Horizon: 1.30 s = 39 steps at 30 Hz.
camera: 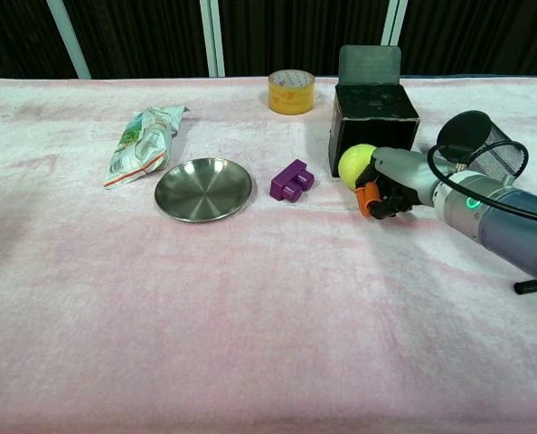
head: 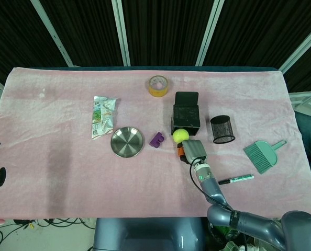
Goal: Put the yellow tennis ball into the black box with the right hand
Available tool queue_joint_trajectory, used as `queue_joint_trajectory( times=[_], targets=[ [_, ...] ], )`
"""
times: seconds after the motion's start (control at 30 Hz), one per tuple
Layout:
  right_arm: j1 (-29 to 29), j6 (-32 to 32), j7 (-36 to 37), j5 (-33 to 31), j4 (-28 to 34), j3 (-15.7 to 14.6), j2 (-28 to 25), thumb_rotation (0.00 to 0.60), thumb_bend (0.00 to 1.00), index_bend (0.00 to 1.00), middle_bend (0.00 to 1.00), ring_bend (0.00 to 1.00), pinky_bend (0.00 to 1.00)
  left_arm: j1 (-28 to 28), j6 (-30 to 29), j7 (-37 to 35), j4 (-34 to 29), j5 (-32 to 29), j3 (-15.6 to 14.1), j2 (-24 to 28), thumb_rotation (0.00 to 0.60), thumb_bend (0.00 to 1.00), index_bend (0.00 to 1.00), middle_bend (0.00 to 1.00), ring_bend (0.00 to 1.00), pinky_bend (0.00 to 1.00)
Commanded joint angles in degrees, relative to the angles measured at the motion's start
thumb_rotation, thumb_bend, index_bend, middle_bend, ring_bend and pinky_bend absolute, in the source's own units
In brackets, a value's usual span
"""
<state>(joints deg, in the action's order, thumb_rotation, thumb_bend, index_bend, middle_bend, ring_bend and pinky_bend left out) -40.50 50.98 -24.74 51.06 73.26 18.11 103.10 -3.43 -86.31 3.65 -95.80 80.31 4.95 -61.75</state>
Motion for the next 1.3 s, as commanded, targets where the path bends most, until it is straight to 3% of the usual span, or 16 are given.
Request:
queue_joint_trajectory(
  times=[0.03, 0.5, 1.03, 1.3],
  targets=[
    [-2.1, -1.5, 0.4, -1.0, -4.0, 0.5, 2.0, 0.6, 0.75, 1.0, 0.87, 0.88, 1.0, 0.1, -0.2, 0.0, 0.0, 0.0, 0.1, 0.0, 0.6, 0.48, 0.13, 0.07, 0.02, 0.0],
    [-6.1, -2.1, 2.7, -3.8, -11.1, 3.9, 4.1, 0.6, 0.75, 1.0, 0.87, 0.88, 1.0, 0.1, 0.0, 0.1, -0.2, -0.8, 0.3, -0.1, 0.6, 0.48, 0.13, 0.07, 0.02, 0.0],
    [-8.3, -3.5, 4.5, -5.4, -17.5, 4.2, 6.5, 0.6, 0.75, 1.0, 0.87, 0.88, 1.0, 0.1, 0.1, 0.1, -0.3, -1.0, 0.4, 0.0, 0.6, 0.48, 0.13, 0.07, 0.02, 0.0],
    [-7.1, -0.9, 4.2, -4.8, -15.4, 3.5, 5.5, 0.6, 0.74, 1.0, 0.87, 0.87, 1.0, -0.1, 0.4, 0.3, -0.3, -1.1, 0.4, -0.1, 0.6, 0.48, 0.13, 0.07, 0.02, 0.0]
  ],
)
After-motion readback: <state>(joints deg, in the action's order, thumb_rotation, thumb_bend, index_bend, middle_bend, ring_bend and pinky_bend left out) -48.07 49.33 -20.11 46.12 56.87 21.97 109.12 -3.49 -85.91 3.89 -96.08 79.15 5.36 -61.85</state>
